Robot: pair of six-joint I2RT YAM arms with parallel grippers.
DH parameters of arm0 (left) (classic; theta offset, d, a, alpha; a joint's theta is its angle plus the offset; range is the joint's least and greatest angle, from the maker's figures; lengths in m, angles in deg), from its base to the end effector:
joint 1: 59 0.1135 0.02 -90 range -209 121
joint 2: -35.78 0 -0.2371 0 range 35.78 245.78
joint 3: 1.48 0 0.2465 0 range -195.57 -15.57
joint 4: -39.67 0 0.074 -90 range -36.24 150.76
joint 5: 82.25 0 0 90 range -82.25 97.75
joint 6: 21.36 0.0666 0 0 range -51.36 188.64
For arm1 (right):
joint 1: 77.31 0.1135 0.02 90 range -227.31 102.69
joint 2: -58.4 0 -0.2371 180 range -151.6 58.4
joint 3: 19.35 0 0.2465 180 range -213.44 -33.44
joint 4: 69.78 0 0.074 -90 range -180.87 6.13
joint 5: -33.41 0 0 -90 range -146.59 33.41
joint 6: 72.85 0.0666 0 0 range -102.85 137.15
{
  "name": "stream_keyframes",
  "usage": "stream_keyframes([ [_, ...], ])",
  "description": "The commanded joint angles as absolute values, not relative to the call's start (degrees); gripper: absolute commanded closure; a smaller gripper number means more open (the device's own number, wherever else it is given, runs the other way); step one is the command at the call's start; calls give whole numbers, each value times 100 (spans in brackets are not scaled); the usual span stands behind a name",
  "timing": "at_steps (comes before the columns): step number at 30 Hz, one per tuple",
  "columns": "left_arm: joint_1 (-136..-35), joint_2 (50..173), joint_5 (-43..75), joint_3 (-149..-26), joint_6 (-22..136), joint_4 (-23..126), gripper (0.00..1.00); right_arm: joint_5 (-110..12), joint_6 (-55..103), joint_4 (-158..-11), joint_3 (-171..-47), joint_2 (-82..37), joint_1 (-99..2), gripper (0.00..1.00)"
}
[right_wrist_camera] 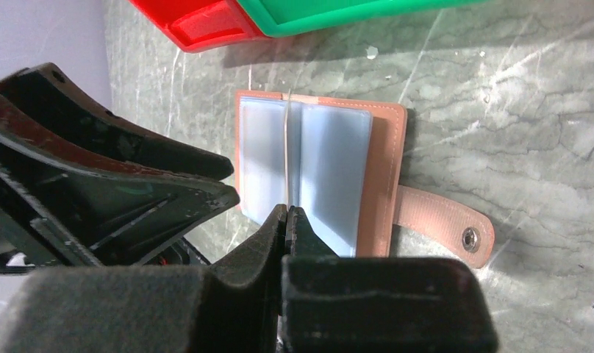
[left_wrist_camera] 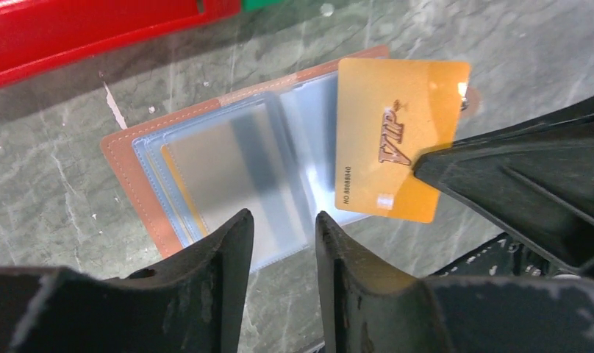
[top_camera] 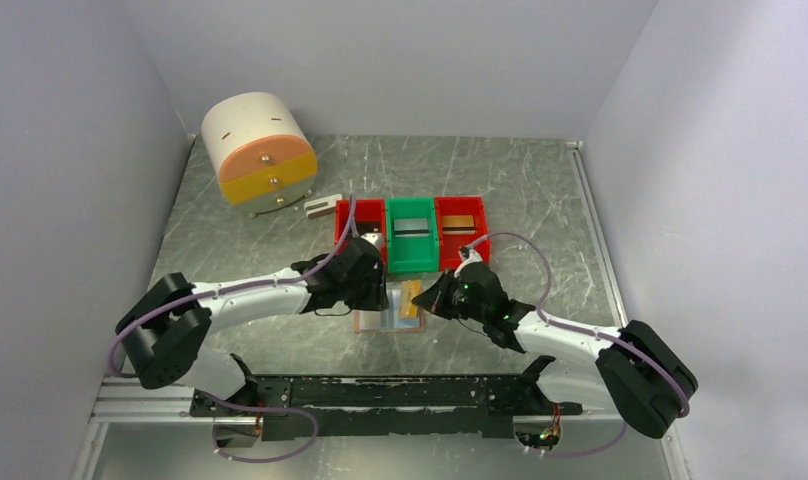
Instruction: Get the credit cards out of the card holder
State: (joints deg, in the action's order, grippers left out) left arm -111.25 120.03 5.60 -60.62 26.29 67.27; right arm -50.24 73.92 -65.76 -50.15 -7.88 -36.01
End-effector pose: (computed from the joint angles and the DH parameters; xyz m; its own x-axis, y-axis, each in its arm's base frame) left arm 0.1885 -0.2393 0.1330 -0.8829 0.0407 -0.4679 0.2455 0.8892 -0.3861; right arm 0.1791 0.1672 0.1143 -0.8228 0.3837 -0.4192 -0.0703 0.6632 0.7452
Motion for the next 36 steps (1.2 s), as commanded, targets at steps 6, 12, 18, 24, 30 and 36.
stream_keyframes([
  [6,-11156,11264,34,-5864,2498,6433,52,-5223,5791,-6185,-5105,-110,-3637,100],
  [12,-11161,10602,-492,-5571,2330,6513,41,-5928,4164,-6572,-5281,762,-3638,100],
  [18,-11157,10045,-1098,-5446,2161,6834,25,-6218,2586,-6816,-5295,1387,-3642,100],
  [24,-11156,9494,-1764,-5365,1785,7343,21,-7287,1159,-7359,-5649,1430,-3637,100],
  [30,-11156,9173,-1970,-5272,1641,7557,18,-8256,-272,-7264,-6202,753,-3690,100],
  [36,-11160,9135,-2006,-5294,1564,7775,17,-7012,-1401,-7970,-7047,-405,-4346,100],
])
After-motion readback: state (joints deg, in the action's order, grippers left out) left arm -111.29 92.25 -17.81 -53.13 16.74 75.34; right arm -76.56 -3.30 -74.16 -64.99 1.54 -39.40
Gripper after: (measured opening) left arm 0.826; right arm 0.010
